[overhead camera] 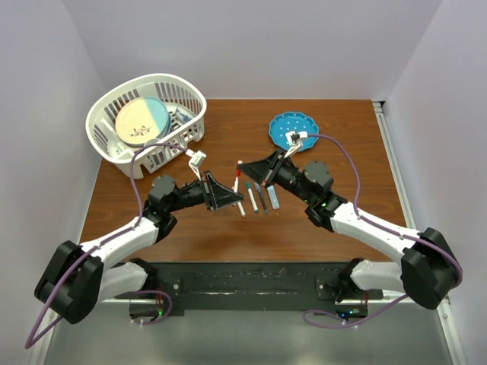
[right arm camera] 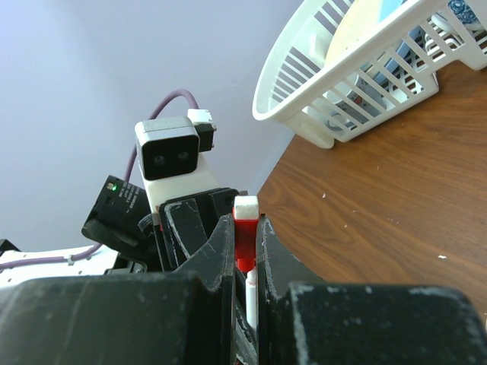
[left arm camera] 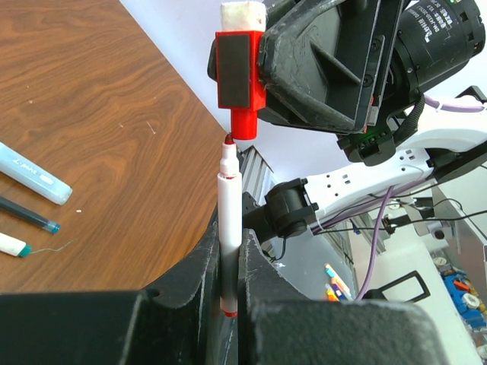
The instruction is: Insert the pens into the pen caps
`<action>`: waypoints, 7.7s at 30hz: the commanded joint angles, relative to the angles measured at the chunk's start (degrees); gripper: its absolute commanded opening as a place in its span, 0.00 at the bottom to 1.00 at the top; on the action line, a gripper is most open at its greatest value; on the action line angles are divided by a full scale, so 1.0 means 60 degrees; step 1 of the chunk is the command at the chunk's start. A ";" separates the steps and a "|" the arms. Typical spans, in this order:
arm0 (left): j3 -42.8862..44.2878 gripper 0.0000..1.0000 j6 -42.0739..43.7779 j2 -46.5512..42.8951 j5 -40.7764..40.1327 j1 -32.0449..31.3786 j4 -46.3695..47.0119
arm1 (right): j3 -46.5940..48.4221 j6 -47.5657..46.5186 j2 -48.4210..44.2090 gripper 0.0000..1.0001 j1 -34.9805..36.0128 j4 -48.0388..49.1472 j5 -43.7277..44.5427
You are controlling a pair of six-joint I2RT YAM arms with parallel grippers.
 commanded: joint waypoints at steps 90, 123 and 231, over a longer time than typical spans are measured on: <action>0.0825 0.00 0.0523 0.0143 -0.0195 0.0195 0.0034 | -0.0551 -0.0907 -0.0482 0.00 0.0989 -0.1405 0.0111; 0.1529 0.00 0.1696 -0.0135 0.0361 0.1117 0.0663 | -0.1622 -0.0204 -0.0277 0.00 0.4593 -0.1068 0.0741; 0.1192 1.00 0.4947 -0.4720 -0.2553 0.1148 -0.6104 | 0.1850 -0.4218 -0.5155 0.99 -0.2071 -1.0838 0.1518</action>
